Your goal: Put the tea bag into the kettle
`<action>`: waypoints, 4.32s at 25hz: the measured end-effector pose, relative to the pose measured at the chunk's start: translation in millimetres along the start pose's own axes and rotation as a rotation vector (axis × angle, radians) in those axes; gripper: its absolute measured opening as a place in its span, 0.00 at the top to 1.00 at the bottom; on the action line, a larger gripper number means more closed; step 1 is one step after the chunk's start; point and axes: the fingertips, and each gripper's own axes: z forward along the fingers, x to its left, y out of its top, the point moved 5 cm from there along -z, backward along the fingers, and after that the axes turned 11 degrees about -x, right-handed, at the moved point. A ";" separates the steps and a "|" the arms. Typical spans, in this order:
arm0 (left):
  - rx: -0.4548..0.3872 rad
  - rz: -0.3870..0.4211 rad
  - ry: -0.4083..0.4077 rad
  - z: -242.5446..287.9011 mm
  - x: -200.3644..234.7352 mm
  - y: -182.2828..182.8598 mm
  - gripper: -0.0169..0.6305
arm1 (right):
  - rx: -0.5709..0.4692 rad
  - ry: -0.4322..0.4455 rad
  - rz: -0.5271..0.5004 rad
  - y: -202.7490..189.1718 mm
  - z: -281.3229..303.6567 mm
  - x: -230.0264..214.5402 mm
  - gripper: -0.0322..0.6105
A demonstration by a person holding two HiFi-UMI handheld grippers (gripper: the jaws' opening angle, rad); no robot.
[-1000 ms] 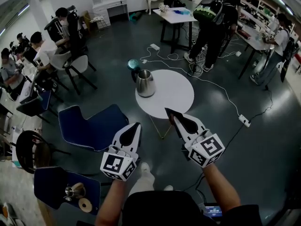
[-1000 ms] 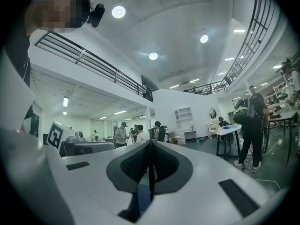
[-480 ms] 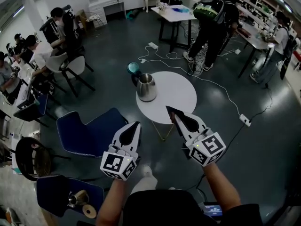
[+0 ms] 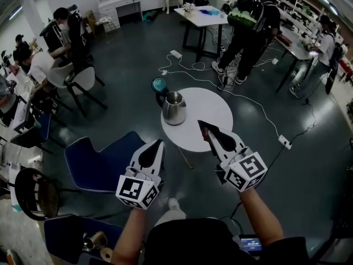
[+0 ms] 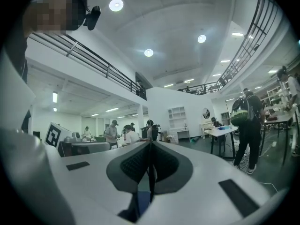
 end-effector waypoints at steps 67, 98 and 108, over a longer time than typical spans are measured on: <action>0.085 -0.017 0.326 127.9 154.1 -67.3 0.95 | 0.359 0.212 -0.067 -152.5 301.1 -198.3 0.92; 0.127 -0.014 0.451 150.3 170.1 -94.4 0.95 | 0.678 0.464 -0.283 -261.3 355.3 -216.4 0.92; 0.129 -0.028 0.461 155.2 179.6 -96.5 0.95 | 0.748 0.482 -0.334 -275.2 367.5 -219.0 0.92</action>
